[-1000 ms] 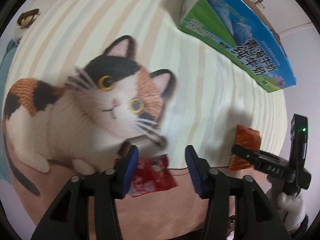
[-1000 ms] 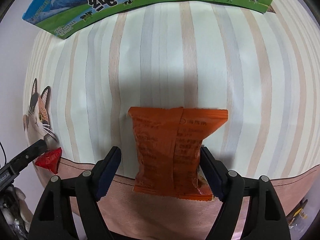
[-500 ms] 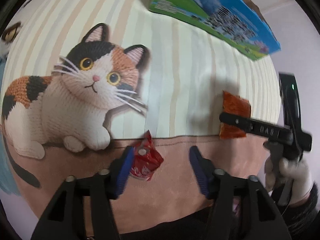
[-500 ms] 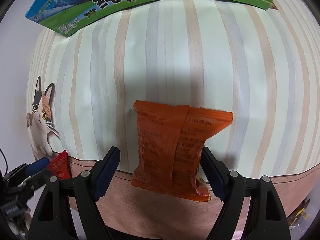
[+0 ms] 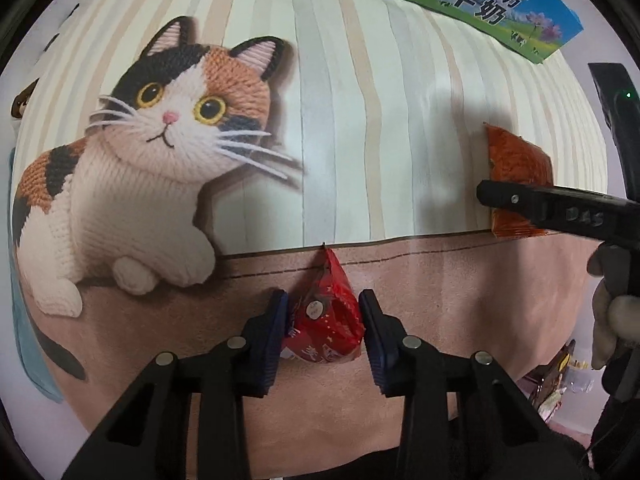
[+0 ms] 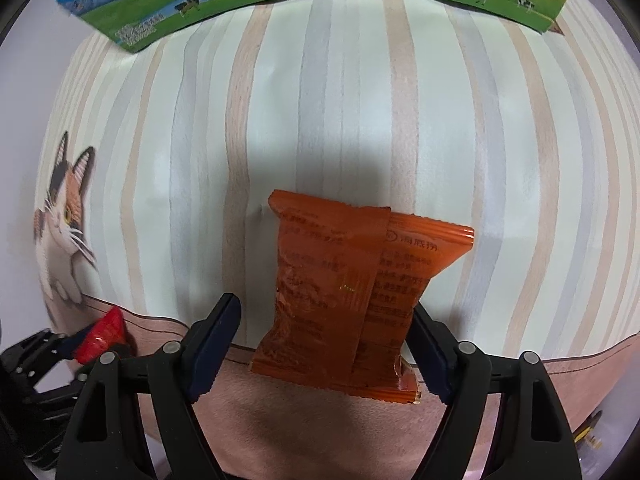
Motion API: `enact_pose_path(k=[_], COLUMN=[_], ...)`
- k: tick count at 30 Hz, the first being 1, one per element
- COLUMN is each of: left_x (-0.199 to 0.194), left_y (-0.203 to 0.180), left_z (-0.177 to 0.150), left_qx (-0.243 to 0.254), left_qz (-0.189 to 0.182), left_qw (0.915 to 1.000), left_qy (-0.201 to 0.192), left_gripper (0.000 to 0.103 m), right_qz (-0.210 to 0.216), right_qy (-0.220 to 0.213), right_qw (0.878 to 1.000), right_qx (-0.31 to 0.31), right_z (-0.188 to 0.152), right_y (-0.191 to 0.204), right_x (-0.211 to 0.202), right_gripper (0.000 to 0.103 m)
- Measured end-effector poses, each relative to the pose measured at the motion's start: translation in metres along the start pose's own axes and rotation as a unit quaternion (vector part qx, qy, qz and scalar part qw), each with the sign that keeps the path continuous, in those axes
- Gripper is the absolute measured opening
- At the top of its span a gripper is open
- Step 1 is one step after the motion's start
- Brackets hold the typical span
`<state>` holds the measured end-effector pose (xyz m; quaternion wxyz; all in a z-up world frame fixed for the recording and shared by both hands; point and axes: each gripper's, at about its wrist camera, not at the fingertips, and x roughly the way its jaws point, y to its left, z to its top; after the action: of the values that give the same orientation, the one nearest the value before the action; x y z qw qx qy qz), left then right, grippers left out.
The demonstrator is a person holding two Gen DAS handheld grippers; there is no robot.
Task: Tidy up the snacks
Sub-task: 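Lift both packets and carry them over the box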
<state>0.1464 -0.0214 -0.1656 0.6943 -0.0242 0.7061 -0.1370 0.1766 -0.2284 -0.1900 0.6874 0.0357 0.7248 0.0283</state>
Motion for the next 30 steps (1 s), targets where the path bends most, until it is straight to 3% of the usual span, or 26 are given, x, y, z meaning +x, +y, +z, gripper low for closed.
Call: enact_pose_path(k=[2,5,9,18,24,30], left_x=[-0.002,-0.014,-0.036,-0.094,-0.147,-0.184], left_y=[-0.001,0.005,0.001,-0.029,-0.059,-0.091], left_z=[-0.001,0.0,0.015,0.084,0.145,0.225], left_qx=[-0.006,-0.021,-0.034,-0.028,-0.002,0.036], left_qz=[-0.007,-0.019,-0.037,-0.095,-0.126,-0.104], left_qw=[0.9999,0.9994,0.9977,0.9895,0.9813,0.9785], left_qy=[-0.008,-0.021,-0.046,-0.105,-0.145,-0.174], left_gripper=[0.033,0.033,0.033,0.033,0.033,0.033], right_qz=[-0.02,-0.005,0.048,0.133,0.173,0.174], right_qy=[-0.018,-0.032,-0.046,-0.083,-0.138,-0.178], right_qw=[0.999,0.999,0.998,0.986,0.974,0.967], right_qx=[-0.018,-0.013,0.021,0.055,0.056,0.044], right_z=[-0.004,-0.009,-0.012,0.0,0.046,0.113], right_y=[0.005,0.003,-0.009,-0.026,-0.044,-0.059], right_x=[-0.003,-0.009,-0.024,-0.083,-0.155,-0.216], right_gripper=[0.06,0.054,0.048,0.047,0.047,0.047])
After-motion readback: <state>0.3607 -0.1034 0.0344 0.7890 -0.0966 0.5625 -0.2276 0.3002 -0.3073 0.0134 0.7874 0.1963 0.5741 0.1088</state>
